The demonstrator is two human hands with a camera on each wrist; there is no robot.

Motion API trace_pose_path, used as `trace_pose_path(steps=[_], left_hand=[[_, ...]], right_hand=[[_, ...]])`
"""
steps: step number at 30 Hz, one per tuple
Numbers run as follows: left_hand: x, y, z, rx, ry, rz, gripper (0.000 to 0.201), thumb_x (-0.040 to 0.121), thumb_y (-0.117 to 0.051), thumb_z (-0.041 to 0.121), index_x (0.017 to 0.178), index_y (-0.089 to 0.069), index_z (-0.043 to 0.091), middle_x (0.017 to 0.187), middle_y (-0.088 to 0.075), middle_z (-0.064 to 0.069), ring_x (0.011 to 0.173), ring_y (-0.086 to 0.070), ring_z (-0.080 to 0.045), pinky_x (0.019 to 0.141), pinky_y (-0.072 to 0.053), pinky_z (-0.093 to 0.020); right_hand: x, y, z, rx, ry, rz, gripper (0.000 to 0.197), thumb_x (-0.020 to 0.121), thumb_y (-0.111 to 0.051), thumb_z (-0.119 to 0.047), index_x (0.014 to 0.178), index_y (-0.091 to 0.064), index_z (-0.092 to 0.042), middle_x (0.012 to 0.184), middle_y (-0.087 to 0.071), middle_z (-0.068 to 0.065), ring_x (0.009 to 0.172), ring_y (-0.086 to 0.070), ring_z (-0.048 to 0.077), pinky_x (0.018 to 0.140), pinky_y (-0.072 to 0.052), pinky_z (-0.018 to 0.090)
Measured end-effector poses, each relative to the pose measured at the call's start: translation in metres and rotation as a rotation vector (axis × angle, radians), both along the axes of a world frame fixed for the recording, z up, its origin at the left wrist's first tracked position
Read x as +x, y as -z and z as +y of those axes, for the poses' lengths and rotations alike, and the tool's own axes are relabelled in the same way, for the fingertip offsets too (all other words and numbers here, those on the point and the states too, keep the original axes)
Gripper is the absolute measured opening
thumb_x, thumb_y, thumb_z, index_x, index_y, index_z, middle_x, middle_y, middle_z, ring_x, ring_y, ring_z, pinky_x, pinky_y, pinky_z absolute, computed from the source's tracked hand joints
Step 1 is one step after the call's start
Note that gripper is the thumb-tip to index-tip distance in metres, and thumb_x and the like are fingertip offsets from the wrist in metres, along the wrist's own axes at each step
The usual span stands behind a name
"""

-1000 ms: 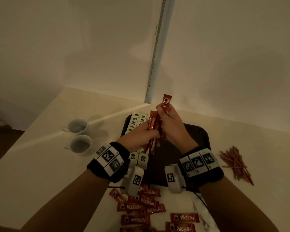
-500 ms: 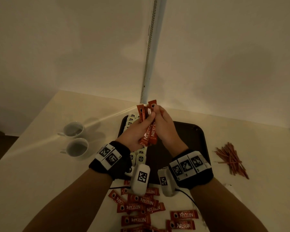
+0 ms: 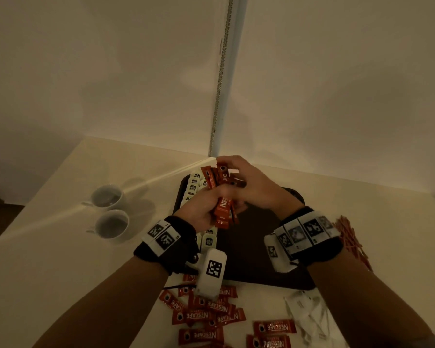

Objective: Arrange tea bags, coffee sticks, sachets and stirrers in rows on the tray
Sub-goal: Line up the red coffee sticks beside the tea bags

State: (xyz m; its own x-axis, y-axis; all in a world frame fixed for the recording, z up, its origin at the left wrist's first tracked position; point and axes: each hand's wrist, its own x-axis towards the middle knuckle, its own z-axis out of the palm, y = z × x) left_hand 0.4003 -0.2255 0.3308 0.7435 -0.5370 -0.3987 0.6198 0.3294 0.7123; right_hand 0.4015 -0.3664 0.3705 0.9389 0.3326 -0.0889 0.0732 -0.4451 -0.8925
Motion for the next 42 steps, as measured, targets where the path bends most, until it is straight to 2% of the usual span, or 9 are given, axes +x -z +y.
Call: trace_pose_path(steps=[4,13,16,20,23,26,29,33,42], left_hand=[[0.005,-0.008,0.001,0.048,-0.003,-0.004,0.019,0.095,-0.051,0.015,0.108,-0.063,0.009,0.086,-0.073,-0.006,0.077,-0.071,-0.017,0.061,-0.057,-0.031],[0.007,-0.012,0.003,0.049,0.016,0.026,0.018,0.096,-0.050,0.015,0.107,-0.064,0.012,0.097,-0.072,-0.007,0.089,-0.069,-0.018,0.073,-0.055,-0.030],[0.007,-0.011,0.006,0.059,0.040,0.019,0.017,0.094,-0.052,0.015,0.106,-0.064,0.012,0.088,-0.072,-0.005,0.081,-0.070,-0.016,0.063,-0.055,-0.029],[0.005,-0.010,0.015,0.063,0.071,0.009,0.030,0.088,-0.061,0.017,0.117,-0.059,0.009,0.086,-0.069,-0.007,0.072,-0.068,-0.016,0.061,-0.055,-0.029],[0.008,-0.006,0.019,0.137,0.048,-0.044,0.045,0.080,-0.069,0.021,0.123,-0.056,0.013,0.095,-0.067,-0.006,0.085,-0.066,-0.019,0.073,-0.053,-0.035],[0.011,-0.007,0.020,0.245,0.058,-0.188,0.035,0.083,-0.070,0.024,0.116,-0.061,0.015,0.093,-0.068,-0.002,0.089,-0.065,-0.018,0.077,-0.053,-0.034],[0.008,-0.010,0.024,0.355,0.020,-0.330,0.024,0.081,-0.073,0.020,0.101,-0.065,0.011,0.075,-0.067,0.000,0.067,-0.063,-0.012,0.062,-0.052,-0.026],[0.010,-0.015,0.026,0.390,-0.193,-0.408,0.014,0.082,-0.071,0.015,0.094,-0.067,0.009,0.082,-0.069,-0.010,0.070,-0.062,-0.024,0.061,-0.051,-0.032],[0.017,-0.023,0.029,0.473,-0.256,-0.498,0.016,0.078,-0.075,0.013,0.092,-0.068,0.009,0.076,-0.072,-0.008,0.068,-0.068,-0.020,0.059,-0.055,-0.034]], right_hand=[[0.004,-0.008,0.005,-0.489,-0.341,-0.118,0.140,0.040,-0.087,-0.054,0.148,0.000,-0.034,0.149,-0.008,-0.007,0.139,-0.013,0.020,0.113,-0.024,0.035],[0.015,-0.009,0.004,-0.538,-0.378,-0.288,0.114,0.053,-0.085,-0.047,0.145,-0.022,-0.023,0.141,-0.019,0.000,0.129,-0.029,0.017,0.107,-0.038,0.035],[0.016,-0.007,0.007,-0.509,-0.401,-0.330,0.105,0.051,-0.088,-0.043,0.139,-0.035,-0.022,0.125,-0.036,-0.002,0.112,-0.041,0.010,0.101,-0.041,0.026],[0.012,-0.009,-0.003,-0.184,-0.186,-0.098,0.100,0.057,-0.079,-0.047,0.143,-0.030,-0.029,0.136,-0.032,-0.004,0.122,-0.040,0.009,0.104,-0.040,0.024],[0.009,-0.007,-0.012,-0.108,0.085,-0.141,0.041,0.082,-0.066,-0.034,0.120,-0.056,-0.024,0.110,-0.059,-0.006,0.091,-0.058,-0.002,0.080,-0.053,0.022],[0.008,0.002,-0.014,0.020,0.198,-0.090,0.015,0.089,-0.061,-0.020,0.102,-0.064,-0.013,0.082,-0.066,-0.003,0.067,-0.059,0.000,0.061,-0.049,0.016],[0.006,0.008,-0.018,0.336,0.346,0.064,0.009,0.092,-0.054,-0.010,0.095,-0.059,-0.003,0.085,-0.064,0.004,0.077,-0.062,0.011,0.066,-0.052,0.020],[-0.002,0.018,-0.021,0.598,0.421,0.139,0.006,0.092,-0.049,-0.004,0.097,-0.053,-0.004,0.095,-0.062,0.009,0.087,-0.065,0.014,0.073,-0.054,0.021],[-0.011,0.025,-0.007,0.703,0.492,0.104,0.013,0.087,-0.057,-0.005,0.098,-0.062,-0.009,0.104,-0.059,0.007,0.097,-0.064,0.017,0.079,-0.054,0.024]])
